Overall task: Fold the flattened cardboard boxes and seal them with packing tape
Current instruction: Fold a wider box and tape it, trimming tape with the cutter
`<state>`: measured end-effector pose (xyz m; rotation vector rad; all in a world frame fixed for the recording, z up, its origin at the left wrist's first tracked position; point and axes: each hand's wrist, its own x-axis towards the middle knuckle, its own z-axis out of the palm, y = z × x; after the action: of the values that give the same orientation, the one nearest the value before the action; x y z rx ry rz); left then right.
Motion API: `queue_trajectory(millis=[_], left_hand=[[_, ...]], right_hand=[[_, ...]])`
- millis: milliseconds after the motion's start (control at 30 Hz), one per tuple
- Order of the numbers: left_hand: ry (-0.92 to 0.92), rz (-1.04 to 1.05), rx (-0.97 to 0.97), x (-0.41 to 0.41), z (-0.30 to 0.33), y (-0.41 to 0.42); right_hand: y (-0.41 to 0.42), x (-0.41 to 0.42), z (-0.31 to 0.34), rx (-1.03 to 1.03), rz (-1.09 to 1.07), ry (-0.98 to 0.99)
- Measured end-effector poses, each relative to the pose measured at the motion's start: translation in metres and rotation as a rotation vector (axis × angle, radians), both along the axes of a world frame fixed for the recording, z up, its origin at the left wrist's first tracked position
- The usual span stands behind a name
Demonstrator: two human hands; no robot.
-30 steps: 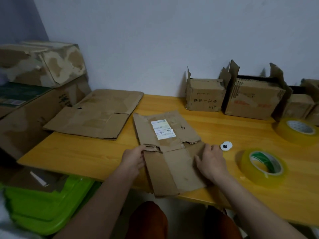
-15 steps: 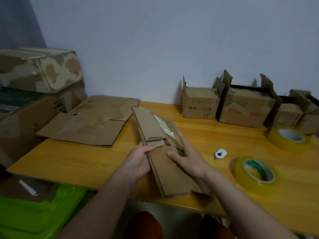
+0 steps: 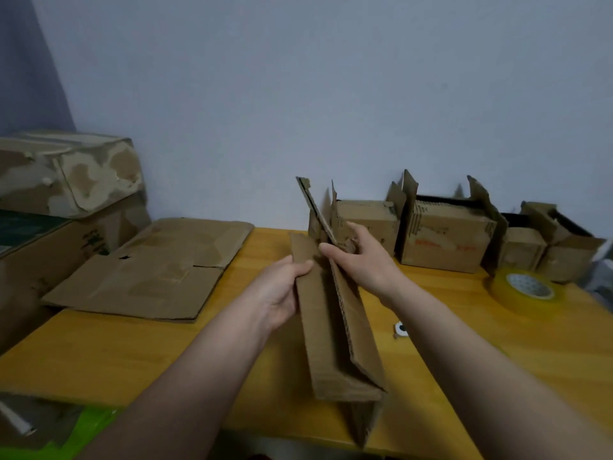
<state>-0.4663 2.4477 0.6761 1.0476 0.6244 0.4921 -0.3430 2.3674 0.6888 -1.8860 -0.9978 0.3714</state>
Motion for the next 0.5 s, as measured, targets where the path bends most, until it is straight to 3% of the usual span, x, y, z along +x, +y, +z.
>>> queue_trajectory(millis=[100,333,500], left_hand=[[0.079,0.040,0.103,0.002,0.010,0.008],[0.239,0.328,0.262,-0.004,0.006,0.041],[0.287,0.429,0.196,-0.017,-0.008,0.058]], right_hand=[[-0.005,0.010,0.016,0.053,-0.053,-0.130],[-0.026,0.028,0.009,0.105,-0.125,-0.121],[-0.033,0.033,-0.007,0.080,-0.193,-0.087]])
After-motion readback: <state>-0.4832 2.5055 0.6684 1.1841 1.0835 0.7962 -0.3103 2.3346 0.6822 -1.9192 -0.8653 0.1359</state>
